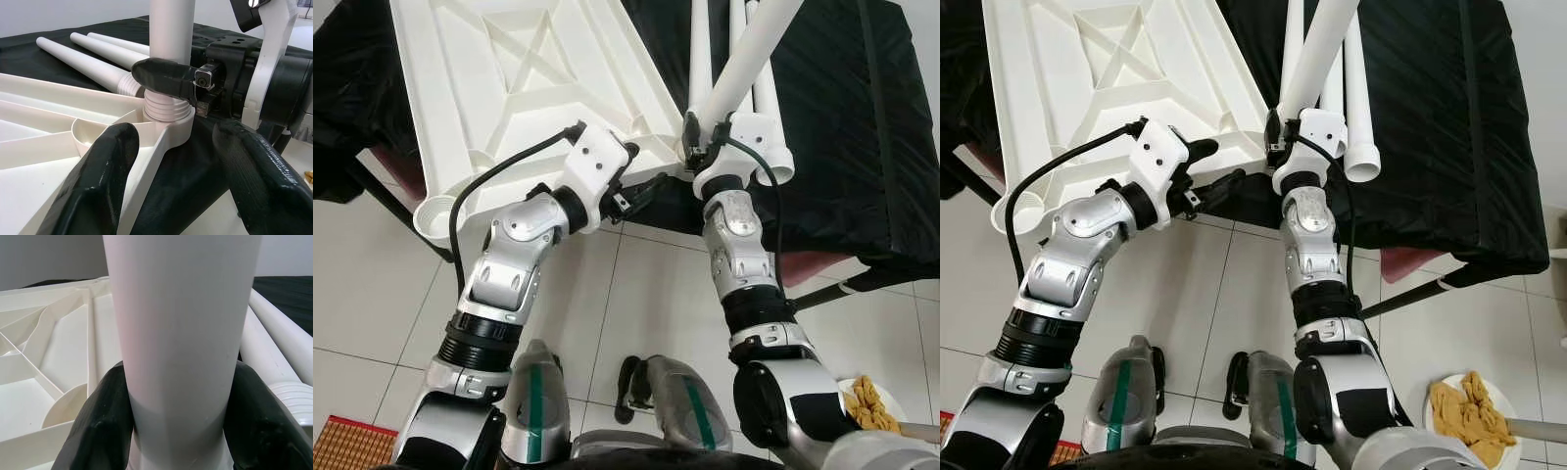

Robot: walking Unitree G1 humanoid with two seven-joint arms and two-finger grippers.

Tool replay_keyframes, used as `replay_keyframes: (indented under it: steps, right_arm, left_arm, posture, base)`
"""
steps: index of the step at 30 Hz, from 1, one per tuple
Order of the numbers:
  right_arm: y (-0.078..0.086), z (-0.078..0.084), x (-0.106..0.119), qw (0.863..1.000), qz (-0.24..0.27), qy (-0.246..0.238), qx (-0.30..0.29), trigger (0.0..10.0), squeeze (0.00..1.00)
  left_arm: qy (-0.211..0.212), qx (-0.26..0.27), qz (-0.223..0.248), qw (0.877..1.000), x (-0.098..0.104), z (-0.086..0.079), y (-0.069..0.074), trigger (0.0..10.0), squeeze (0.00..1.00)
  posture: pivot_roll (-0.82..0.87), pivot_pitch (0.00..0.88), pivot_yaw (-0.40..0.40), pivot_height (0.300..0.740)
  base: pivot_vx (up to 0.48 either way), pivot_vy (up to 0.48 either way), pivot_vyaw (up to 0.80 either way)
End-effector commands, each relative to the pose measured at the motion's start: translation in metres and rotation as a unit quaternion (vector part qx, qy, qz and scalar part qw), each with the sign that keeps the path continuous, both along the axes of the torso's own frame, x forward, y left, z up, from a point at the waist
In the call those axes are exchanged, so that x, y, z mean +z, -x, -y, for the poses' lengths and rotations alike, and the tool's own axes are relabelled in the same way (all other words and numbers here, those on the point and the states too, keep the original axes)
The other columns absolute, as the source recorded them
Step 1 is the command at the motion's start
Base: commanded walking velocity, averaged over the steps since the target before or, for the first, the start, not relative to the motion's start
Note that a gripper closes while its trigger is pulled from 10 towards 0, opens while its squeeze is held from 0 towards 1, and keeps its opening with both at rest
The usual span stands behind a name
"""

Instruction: Building children table

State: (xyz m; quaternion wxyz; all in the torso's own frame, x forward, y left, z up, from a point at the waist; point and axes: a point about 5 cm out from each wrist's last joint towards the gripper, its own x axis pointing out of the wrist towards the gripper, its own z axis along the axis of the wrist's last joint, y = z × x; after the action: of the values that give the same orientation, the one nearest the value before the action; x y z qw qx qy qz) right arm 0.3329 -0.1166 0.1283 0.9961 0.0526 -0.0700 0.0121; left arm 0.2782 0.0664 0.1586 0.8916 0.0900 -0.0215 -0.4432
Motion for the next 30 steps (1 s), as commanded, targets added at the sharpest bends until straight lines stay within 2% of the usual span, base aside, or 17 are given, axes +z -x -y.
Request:
replay_keyframes:
  steps: [1, 2, 3, 4, 15, 19, 20, 21, 22, 26, 30]
  right_arm:
    - [0.004, 0.013, -0.019, 0.998, -0.049, 0.001, -0.028, 10.0, 0.00]
    - [0.004, 0.015, -0.019, 0.998, -0.049, -0.005, -0.028, 10.0, 0.00]
    - [0.005, 0.015, -0.019, 0.998, -0.048, -0.008, -0.029, 10.0, 0.18]
    - [0.005, 0.014, -0.018, 0.999, -0.046, -0.015, -0.023, 10.0, 1.00]
    - [0.008, 0.010, -0.015, 0.999, -0.035, -0.009, -0.011, 10.0, 1.00]
    - [0.008, 0.010, -0.013, 1.000, -0.025, 0.003, 0.018, 10.0, 1.00]
    - [0.008, 0.010, -0.012, 0.999, -0.024, 0.005, 0.032, 10.0, 0.19]
    - [0.008, 0.010, -0.012, 0.999, -0.024, 0.005, 0.032, 10.0, 0.19]
    - [0.008, 0.011, -0.011, 0.999, -0.023, 0.004, 0.044, 10.0, 0.00]
    - [0.003, 0.017, -0.002, 0.995, -0.008, 0.012, 0.103, 10.0, 0.00]
    - [-0.001, 0.022, 0.001, 0.992, -0.005, 0.017, 0.127, 10.0, 0.00]
  left_arm:
    - [0.005, 0.032, -0.001, 0.999, -0.001, -0.001, 0.000, 10.0, 0.00]
    - [0.005, 0.032, 0.000, 0.999, -0.001, -0.001, -0.001, 10.0, 0.00]
    - [0.006, 0.032, 0.000, 0.999, 0.000, -0.001, -0.001, 10.0, 0.00]
    - [0.006, 0.033, 0.000, 0.999, 0.000, -0.001, -0.001, 10.0, 0.00]
    - [0.005, 0.030, -0.001, 1.000, -0.001, 0.000, 0.000, 10.0, 0.00]
    - [0.005, 0.029, -0.002, 1.000, -0.001, 0.001, 0.000, 10.0, 0.00]
    - [0.005, 0.029, -0.001, 1.000, -0.001, 0.000, 0.000, 10.0, 0.00]
    - [0.005, 0.029, -0.001, 1.000, -0.001, 0.000, 0.000, 10.0, 0.00]
    - [0.005, 0.029, -0.002, 1.000, -0.001, 0.001, 0.000, 10.0, 0.00]
    - [0.005, 0.029, 0.000, 1.000, -0.001, 0.001, 0.000, 10.0, 0.00]
    - [0.005, 0.027, 0.000, 1.000, -0.002, 0.002, 0.000, 10.0, 0.00]
  posture:
    - [0.07, 0.052, -0.091, 0.740]
    - [0.07, 0.050, -0.091, 0.740]
    - [0.07, 0.050, -0.091, 0.740]
    - [0.07, 0.049, -0.090, 0.740]
    - [0.07, 0.047, -0.089, 0.740]
    - [0.07, 0.045, -0.090, 0.740]
    - [0.07, 0.045, -0.089, 0.740]
    - [0.07, 0.045, -0.089, 0.740]
    - [0.07, 0.042, -0.091, 0.740]
    - [0.07, 0.039, -0.092, 0.740]
    - [0.06, 0.037, -0.092, 0.740]
  base:
    - [0.000, 0.000, 0.00]
    - [0.000, 0.000, 0.00]
    - [0.000, 0.000, 0.00]
    - [0.000, 0.000, 0.00]
    - [0.000, 0.000, 0.00]
    - [0.000, 0.000, 0.00]
    - [0.000, 0.000, 0.00]
    - [0.000, 0.000, 0.00]
    - [0.000, 0.000, 0.00]
    - [0.000, 0.000, 0.00]
    - [0.000, 0.000, 0.00]
